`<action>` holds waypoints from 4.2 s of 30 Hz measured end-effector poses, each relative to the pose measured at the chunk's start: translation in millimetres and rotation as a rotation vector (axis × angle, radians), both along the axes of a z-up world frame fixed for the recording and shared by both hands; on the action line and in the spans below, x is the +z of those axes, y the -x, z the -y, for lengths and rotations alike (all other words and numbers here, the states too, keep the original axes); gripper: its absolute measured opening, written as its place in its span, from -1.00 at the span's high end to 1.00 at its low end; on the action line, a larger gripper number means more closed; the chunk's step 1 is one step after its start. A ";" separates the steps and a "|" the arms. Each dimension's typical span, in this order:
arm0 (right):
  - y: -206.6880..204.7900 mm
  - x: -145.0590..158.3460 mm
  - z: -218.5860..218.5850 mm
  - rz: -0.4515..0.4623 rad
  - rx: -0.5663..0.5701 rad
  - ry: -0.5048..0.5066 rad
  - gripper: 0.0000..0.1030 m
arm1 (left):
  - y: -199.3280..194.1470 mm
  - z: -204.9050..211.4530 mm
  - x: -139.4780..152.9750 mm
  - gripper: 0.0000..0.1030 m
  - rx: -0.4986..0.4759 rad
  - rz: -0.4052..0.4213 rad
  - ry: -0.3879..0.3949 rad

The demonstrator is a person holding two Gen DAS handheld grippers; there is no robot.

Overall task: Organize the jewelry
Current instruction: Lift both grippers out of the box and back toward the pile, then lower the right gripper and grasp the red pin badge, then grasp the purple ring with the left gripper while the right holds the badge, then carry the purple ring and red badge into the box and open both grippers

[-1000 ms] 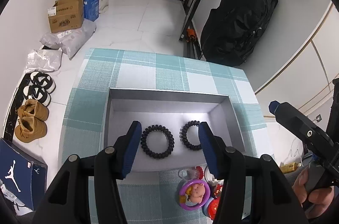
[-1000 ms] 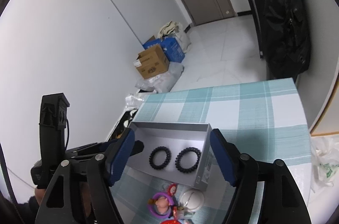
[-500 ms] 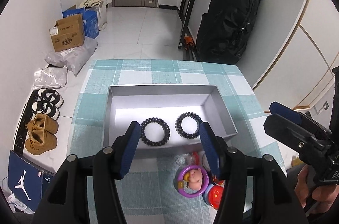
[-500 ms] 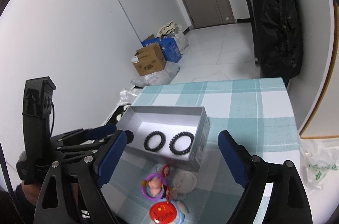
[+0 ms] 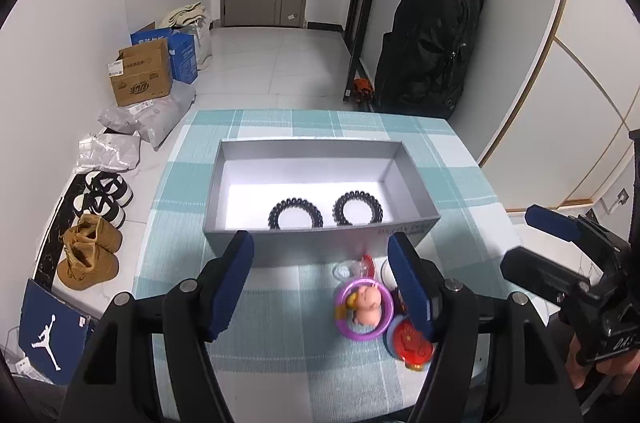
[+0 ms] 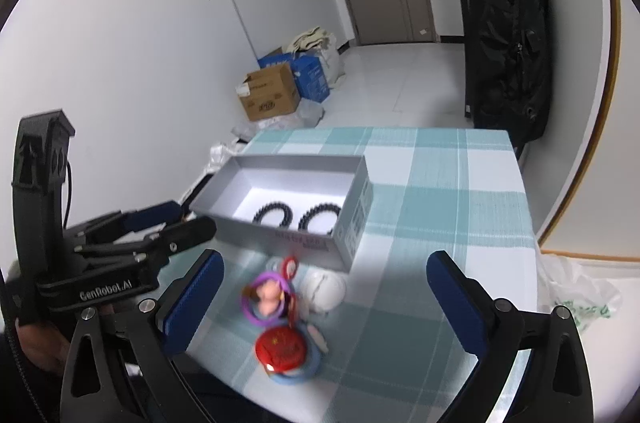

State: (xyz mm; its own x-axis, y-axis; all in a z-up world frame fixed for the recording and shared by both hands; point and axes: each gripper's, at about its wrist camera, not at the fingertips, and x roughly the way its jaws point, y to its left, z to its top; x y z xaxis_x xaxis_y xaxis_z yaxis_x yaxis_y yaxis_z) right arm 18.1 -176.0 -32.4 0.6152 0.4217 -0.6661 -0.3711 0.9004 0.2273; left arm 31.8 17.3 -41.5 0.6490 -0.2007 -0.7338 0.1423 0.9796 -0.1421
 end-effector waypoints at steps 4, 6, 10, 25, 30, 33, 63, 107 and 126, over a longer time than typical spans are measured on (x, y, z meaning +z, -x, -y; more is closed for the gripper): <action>11.2 -8.6 -3.0 -0.016 0.028 0.045 -0.99 | 5.9 -3.7 -7.3 -0.41 0.007 -0.029 0.026; 16.5 -15.5 -5.8 -0.028 0.047 0.075 -0.99 | 10.1 -3.4 -11.3 -0.42 0.001 -0.032 0.003; 25.6 -33.8 -12.2 -0.072 0.098 0.127 -0.99 | 14.8 -7.4 -20.7 -0.43 -0.005 -0.063 -0.014; 40.1 -67.0 -60.1 -0.089 0.255 0.238 -0.31 | 6.8 -29.6 -32.4 -0.43 0.077 -0.147 0.006; 41.1 -67.3 -71.3 -0.026 0.261 0.314 0.06 | 5.4 -33.5 -32.5 -0.43 0.083 -0.157 0.021; 44.1 -72.0 -78.0 0.000 0.271 0.388 0.20 | 4.1 -34.2 -33.2 -0.43 0.083 -0.164 0.027; 18.1 -37.4 -25.8 -0.116 0.158 0.010 0.93 | 1.6 -17.4 -41.7 -0.43 -0.031 -0.226 0.068; 6.0 -11.3 2.7 -0.072 0.091 -0.104 0.93 | -7.0 9.0 -43.4 0.90 -0.165 -0.249 -0.071; -10.9 10.2 -11.5 -0.032 0.106 -0.153 0.93 | -22.8 -11.8 -6.5 0.90 -0.096 -0.152 0.128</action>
State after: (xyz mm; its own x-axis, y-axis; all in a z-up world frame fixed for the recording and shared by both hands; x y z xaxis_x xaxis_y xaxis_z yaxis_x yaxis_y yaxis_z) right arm 29.0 -164.5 -22.2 0.5415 0.5810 -0.6076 -0.4528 0.8106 0.3714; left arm 54.6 29.1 -48.0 0.5059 -0.3539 -0.7866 0.2013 0.9352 -0.2913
